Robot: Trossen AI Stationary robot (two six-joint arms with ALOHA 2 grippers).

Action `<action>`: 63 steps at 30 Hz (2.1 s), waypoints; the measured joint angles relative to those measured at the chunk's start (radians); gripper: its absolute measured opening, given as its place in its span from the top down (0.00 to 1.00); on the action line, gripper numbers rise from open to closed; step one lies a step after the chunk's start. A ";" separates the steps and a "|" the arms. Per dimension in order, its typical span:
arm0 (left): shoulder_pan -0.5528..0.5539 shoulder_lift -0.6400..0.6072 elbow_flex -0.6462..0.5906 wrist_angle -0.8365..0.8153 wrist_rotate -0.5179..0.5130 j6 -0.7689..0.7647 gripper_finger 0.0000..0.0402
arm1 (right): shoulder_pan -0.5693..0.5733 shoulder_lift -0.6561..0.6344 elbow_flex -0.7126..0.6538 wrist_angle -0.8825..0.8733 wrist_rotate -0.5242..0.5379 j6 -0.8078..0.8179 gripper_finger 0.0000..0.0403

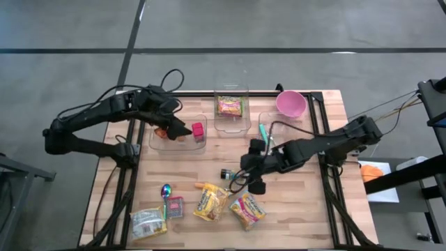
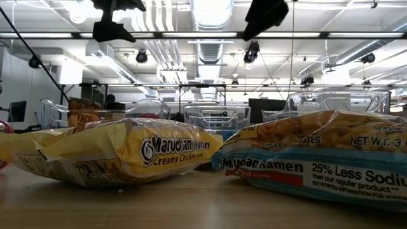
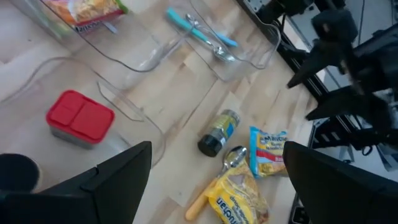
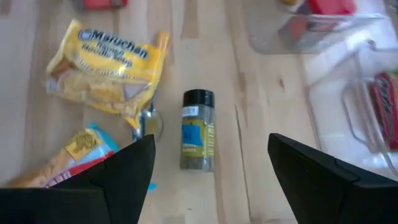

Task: Pick & Place Food Item
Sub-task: Put the green seasoning bottle into the left transparent bin

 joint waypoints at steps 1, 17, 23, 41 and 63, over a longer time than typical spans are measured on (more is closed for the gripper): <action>-0.007 0.000 0.000 0.000 -0.003 -0.005 0.08 | -0.002 0.017 0.012 -0.004 -0.010 -0.028 0.24; -0.035 -0.004 0.000 -0.020 -0.011 0.019 0.08 | -0.060 0.321 0.171 -0.124 -0.111 -0.131 0.24; -0.035 -0.024 -0.015 -0.025 -0.011 0.037 0.08 | -0.064 0.368 0.135 -0.067 -0.164 -0.159 0.24; -0.035 -0.072 -0.098 0.046 0.001 -0.005 0.08 | -0.127 0.420 0.015 0.056 -0.209 -0.152 0.24; -0.067 -0.038 -0.098 0.166 0.023 0.040 0.08 | -0.119 0.398 -0.028 0.114 -0.258 -0.102 0.60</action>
